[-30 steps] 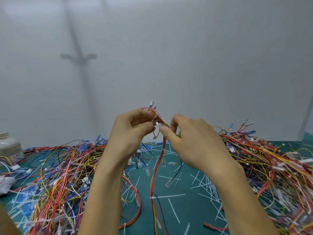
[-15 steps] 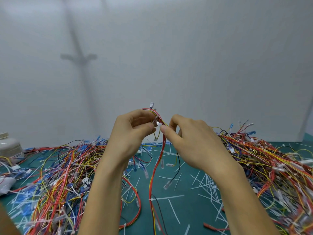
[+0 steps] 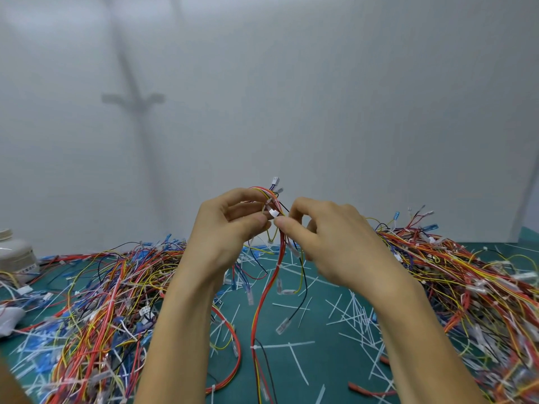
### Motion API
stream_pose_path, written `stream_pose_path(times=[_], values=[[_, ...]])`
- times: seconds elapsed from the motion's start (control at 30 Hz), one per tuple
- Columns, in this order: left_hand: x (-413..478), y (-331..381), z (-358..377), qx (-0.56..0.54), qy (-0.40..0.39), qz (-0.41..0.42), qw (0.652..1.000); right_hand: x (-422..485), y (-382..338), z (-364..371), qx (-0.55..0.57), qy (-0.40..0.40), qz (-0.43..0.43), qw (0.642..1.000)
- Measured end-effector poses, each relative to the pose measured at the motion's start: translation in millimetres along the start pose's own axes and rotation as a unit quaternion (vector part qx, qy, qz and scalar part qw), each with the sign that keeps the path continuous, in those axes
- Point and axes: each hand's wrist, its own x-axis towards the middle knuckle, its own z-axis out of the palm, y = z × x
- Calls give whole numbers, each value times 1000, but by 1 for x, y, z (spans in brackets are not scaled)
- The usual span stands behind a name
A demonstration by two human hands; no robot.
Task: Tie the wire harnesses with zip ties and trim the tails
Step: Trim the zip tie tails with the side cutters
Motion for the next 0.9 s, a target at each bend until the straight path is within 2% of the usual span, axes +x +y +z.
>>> stream_pose_path(times=[0.27,0.37,0.47,0.53,0.6,0.7,0.8,0.9], values=[[0,0,0,-19,-1,-10,1000,-2,-3,-2,22,0,-15,1000],[1,-3,-1,-31,7,-22,999,0,-7,-3,93,54,0,994],[3,-4,-4,-57,19,-34,998,1,-7,-6,205,132,46,969],[3,-5,-6,-80,21,-38,996,1,-3,-7,205,155,78,963],[3,-4,-7,-104,19,-41,994,3,5,-6,210,144,107,961],[3,-4,-8,-115,10,-41,992,5,12,-2,278,80,129,948],[2,-4,-7,-101,-14,-30,994,6,9,6,317,37,122,940],[0,-3,-5,-89,-35,-24,995,7,4,13,339,27,111,934]])
